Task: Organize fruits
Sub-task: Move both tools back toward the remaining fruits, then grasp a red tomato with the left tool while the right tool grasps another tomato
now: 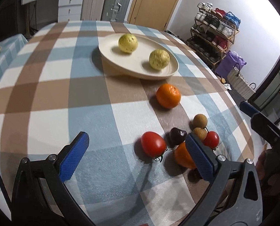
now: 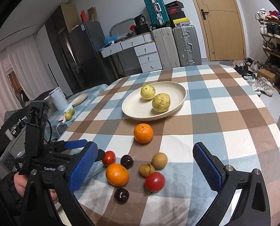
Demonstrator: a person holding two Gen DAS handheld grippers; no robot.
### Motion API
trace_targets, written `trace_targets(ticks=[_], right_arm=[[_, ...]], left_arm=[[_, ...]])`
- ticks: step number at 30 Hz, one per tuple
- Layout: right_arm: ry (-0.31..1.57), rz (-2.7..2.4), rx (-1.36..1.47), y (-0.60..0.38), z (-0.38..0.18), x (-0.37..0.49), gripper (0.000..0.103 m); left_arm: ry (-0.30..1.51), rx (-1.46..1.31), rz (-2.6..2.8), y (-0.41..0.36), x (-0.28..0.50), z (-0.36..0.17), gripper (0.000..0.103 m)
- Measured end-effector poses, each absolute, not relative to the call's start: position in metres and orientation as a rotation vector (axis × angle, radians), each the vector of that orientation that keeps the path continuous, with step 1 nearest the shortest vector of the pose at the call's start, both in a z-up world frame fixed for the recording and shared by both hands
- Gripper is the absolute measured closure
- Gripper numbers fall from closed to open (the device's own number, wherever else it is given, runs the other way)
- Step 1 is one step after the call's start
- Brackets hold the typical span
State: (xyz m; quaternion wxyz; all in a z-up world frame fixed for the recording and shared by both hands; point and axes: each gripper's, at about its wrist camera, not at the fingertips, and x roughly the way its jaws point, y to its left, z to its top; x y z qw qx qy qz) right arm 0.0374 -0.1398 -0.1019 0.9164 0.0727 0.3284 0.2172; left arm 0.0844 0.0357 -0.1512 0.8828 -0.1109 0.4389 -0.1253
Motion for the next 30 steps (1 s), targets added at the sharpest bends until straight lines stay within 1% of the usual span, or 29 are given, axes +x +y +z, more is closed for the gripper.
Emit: trace_targets(ticks=[3,5,8,11,12,14,15,16,18,22,30], right_arm=[[0.683,0.446,0.154,-0.141,-0.105,0.039,0.000],[0.686,0.447,0.156,-0.141,-0.107,0.040,0.000],[0.690,0.447,0.159,-0.142,-0.109,0.041,0.000],[0.696,0.448,0.162,-0.142,-0.111,0.041,0.000],[0.698,0.448,0.163,-0.142,-0.112,0.041,0.000],[0.700,0.449,0.166,-0.142,-0.112,0.041,0.000],[0.700,0.450,0.164,-0.142,-0.112,0.041,0.000],[0.699,0.450,0.162,-0.142,-0.112,0.041,0.000],[0.699,0.448,0.162,-0.142,-0.111,0.041,0.000],[0.700,0.450,0.158,-0.142,-0.111,0.041,0.000],[0.707,0.458,0.171,-0.143,-0.111,0.041,0.000]], left_arm=[[0.923,-0.257,-0.281,0.037,0.088,-0.157,0.003],[0.924,-0.270,-0.297,0.037,0.090,-0.160,0.007],[0.935,-0.288,-0.325,0.037,0.092,-0.163,0.018],[0.933,-0.302,-0.347,0.038,0.093,-0.164,0.032],[0.940,-0.307,-0.359,0.038,0.094,-0.165,0.040],[0.945,-0.302,-0.377,0.037,0.094,-0.164,0.051],[0.954,-0.302,-0.392,0.036,0.094,-0.165,0.063],[0.964,-0.301,-0.404,0.035,0.094,-0.167,0.071],[0.964,-0.298,-0.424,0.032,0.093,-0.167,0.075],[0.955,-0.284,-0.430,0.029,0.090,-0.167,0.075],[0.905,-0.314,-0.413,0.047,0.087,-0.152,0.076]])
